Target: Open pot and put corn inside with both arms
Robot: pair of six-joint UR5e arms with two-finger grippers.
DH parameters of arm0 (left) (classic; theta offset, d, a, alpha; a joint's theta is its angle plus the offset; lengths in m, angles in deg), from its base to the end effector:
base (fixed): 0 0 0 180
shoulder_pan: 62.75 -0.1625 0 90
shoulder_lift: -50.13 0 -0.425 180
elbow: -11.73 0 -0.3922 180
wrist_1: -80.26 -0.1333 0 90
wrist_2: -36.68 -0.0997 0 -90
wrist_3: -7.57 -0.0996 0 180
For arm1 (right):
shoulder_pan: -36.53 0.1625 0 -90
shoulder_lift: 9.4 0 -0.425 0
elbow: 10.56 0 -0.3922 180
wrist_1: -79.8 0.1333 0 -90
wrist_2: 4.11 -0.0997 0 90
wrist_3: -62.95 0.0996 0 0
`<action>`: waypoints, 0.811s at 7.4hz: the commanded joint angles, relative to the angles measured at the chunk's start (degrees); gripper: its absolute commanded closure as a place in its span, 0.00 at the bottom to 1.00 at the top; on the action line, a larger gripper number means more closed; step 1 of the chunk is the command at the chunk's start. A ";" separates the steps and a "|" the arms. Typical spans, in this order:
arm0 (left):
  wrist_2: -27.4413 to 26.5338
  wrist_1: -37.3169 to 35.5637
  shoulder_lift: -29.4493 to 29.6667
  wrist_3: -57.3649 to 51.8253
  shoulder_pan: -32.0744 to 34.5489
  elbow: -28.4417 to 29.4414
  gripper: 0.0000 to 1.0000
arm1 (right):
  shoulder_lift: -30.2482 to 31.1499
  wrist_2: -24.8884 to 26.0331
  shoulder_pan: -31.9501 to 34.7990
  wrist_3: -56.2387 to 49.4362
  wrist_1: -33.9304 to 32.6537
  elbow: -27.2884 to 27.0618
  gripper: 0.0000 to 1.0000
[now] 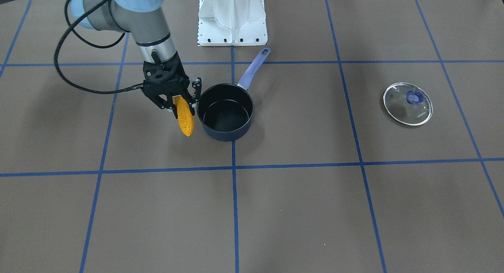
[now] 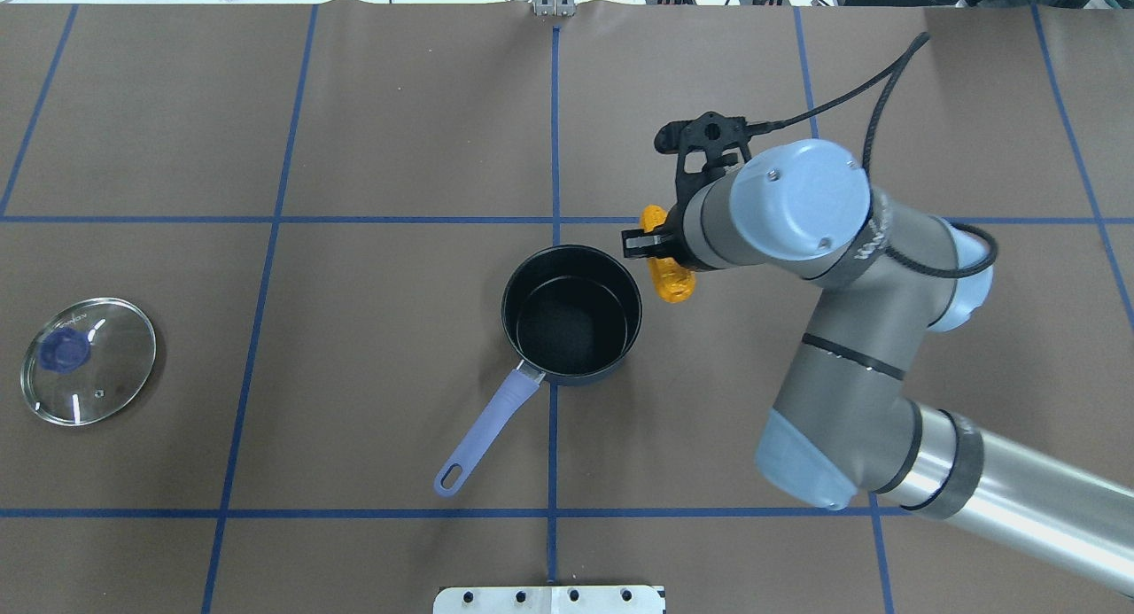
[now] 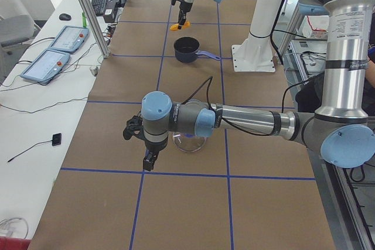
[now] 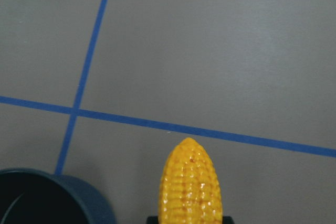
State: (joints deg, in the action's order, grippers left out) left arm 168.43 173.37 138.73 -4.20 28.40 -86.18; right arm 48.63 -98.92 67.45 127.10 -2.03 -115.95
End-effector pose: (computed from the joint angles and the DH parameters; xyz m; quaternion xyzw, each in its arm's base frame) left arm -0.0768 -0.4886 0.5995 0.1178 0.3440 0.1159 0.9243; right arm -0.4754 -0.4304 0.2085 0.1886 -0.4271 0.0196 0.8841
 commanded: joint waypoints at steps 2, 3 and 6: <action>0.00 -0.03 0.00 0.08 -0.09 0.00 0.02 | -8.71 11.63 -8.31 11.41 0.35 8.35 1.00; 0.00 -0.12 0.00 0.08 -0.09 0.00 0.02 | -8.72 12.45 -9.03 11.88 0.35 8.71 1.00; 0.09 -0.03 -0.09 -0.10 -0.09 0.00 0.02 | -8.54 11.59 -7.04 11.19 0.35 8.28 0.00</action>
State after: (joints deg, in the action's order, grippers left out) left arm 168.45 173.33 138.71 -4.21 28.31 -86.18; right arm 40.15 -86.74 59.02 138.70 -1.67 -107.44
